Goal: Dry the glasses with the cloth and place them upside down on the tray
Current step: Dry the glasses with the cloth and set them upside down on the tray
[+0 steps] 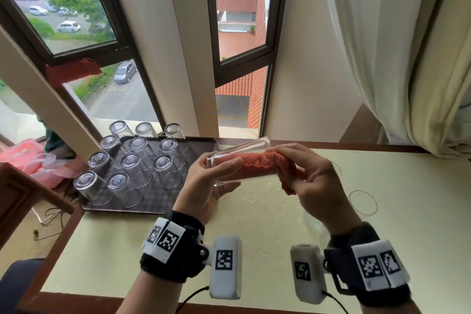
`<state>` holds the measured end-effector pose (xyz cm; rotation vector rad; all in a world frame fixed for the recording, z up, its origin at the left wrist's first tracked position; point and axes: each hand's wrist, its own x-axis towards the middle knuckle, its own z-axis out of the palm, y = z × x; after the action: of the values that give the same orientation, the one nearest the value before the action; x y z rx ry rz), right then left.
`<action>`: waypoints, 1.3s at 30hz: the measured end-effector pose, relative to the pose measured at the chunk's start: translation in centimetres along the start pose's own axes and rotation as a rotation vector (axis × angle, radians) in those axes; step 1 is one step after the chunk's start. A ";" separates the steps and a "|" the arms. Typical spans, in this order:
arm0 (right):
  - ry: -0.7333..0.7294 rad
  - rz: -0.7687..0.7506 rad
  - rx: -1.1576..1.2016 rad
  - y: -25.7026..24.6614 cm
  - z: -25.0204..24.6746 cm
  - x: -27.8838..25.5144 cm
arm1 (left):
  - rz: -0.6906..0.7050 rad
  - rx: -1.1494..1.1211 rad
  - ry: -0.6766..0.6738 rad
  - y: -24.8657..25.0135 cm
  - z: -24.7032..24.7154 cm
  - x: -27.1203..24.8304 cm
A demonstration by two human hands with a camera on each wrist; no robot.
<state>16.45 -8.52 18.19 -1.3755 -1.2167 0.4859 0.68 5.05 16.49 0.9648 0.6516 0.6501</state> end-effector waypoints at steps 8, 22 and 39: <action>-0.192 0.299 0.236 0.3 0.0 0.0 | 0.018 0.060 0.048 0.0 0.0 -0.2; -0.085 0.369 0.506 1.3 2.6 0.9 | 0.212 0.116 0.059 -1.1 -0.3 -0.6; -0.015 0.132 0.323 0.0 4.2 2.5 | 0.061 0.212 -0.053 1.5 -1.6 -0.8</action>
<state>13.80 -4.46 18.09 -1.1796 -1.0113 0.7520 -1.36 5.92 17.33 1.1986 0.6547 0.6156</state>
